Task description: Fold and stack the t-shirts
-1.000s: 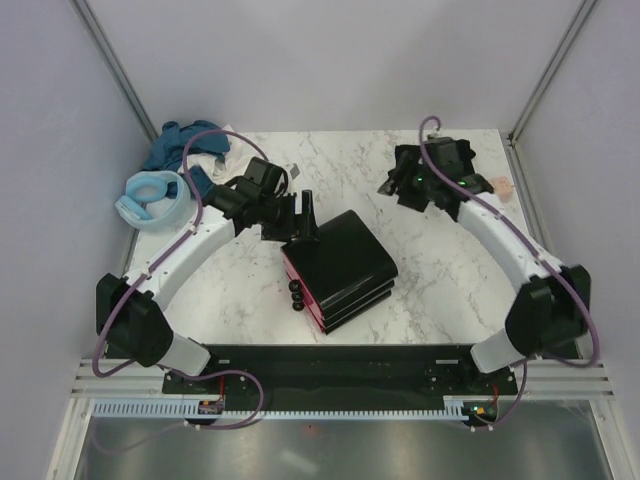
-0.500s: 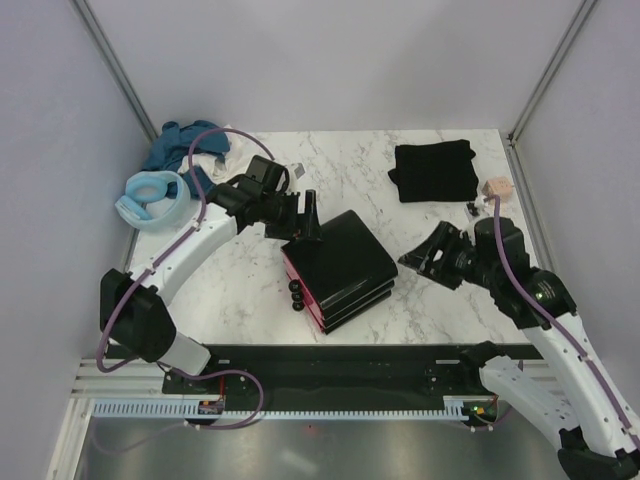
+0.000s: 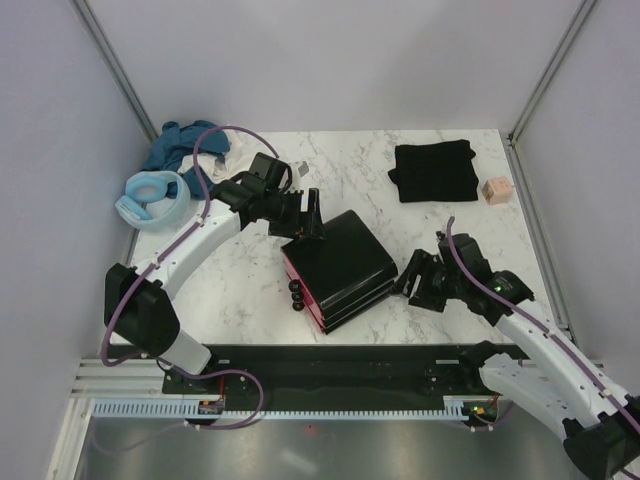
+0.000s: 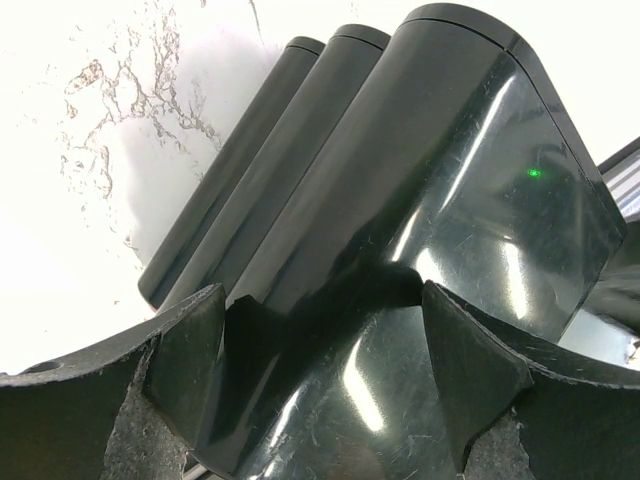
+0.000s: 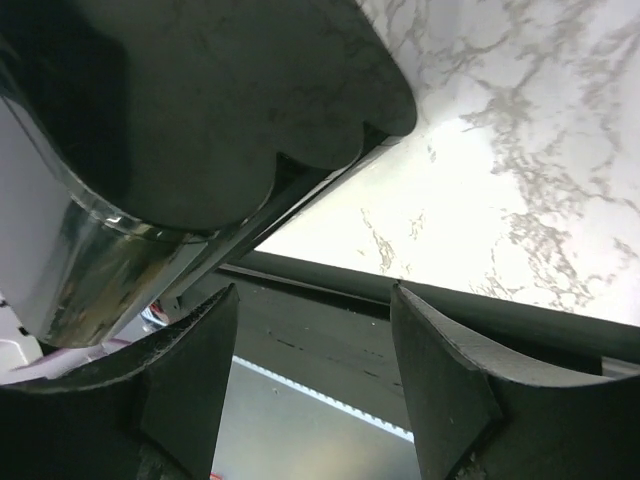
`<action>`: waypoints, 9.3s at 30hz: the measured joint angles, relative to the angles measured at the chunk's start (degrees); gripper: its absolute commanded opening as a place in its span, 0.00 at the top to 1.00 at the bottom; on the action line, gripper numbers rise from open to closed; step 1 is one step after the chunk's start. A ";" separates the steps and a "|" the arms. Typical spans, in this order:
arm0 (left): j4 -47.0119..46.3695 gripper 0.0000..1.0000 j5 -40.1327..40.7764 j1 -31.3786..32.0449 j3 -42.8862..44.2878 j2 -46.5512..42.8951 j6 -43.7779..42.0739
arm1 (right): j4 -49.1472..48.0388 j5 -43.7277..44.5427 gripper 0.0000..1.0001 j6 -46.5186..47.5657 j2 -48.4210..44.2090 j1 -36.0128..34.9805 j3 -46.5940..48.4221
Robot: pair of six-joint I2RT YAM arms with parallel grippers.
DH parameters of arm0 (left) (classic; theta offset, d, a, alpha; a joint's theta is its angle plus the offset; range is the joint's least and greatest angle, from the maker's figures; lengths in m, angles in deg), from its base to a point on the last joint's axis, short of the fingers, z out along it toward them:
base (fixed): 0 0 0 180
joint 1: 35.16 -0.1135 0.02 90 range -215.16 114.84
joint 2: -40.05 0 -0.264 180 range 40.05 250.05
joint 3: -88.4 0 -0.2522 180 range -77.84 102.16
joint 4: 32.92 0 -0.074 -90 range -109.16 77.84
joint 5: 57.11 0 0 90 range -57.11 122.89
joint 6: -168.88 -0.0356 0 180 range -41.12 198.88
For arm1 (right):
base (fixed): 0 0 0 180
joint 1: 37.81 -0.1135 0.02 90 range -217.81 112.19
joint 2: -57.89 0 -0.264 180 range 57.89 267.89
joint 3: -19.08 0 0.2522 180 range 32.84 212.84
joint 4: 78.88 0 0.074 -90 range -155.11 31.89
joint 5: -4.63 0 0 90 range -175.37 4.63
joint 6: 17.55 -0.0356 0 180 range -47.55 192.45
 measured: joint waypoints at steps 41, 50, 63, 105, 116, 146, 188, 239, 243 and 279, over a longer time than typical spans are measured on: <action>-11.74 0.98 2.80 -3.02 -1.70 1.05 -7.28 | -14.23 -4.72 0.62 1.22 32.89 -16.70 17.75; -15.85 0.98 3.61 -3.23 -4.90 -0.42 -7.65 | -5.99 -3.96 0.94 7.28 37.92 -12.90 22.67; -13.86 0.98 10.93 -4.72 -8.31 -5.16 -7.04 | 4.09 8.79 1.00 18.23 63.84 -2.38 52.43; -2.27 0.50 6.62 -8.11 -2.05 -2.69 0.28 | -39.08 -28.00 0.32 13.29 56.76 4.50 40.76; -0.66 0.39 5.31 -7.69 0.07 -1.27 1.31 | -30.23 -25.20 0.23 21.94 56.46 5.03 44.63; 0.96 0.38 5.77 -7.23 1.11 -0.52 2.32 | -17.42 -21.84 0.23 28.96 60.19 11.80 46.95; 11.50 0.31 6.16 -7.39 -5.66 -8.52 10.10 | -33.03 -20.20 0.27 26.36 75.93 -5.38 63.08; 32.68 0.27 20.55 -8.39 -0.70 -13.88 23.69 | -23.96 -39.04 0.23 25.40 71.58 -4.28 53.13; 31.58 0.26 18.93 -8.41 -3.10 -15.85 24.76 | -25.24 -40.19 0.23 24.11 70.62 -4.26 50.84; 29.24 0.25 -3.67 -21.66 -6.32 -8.07 30.60 | -48.00 -35.36 0.25 3.28 80.70 -8.17 57.05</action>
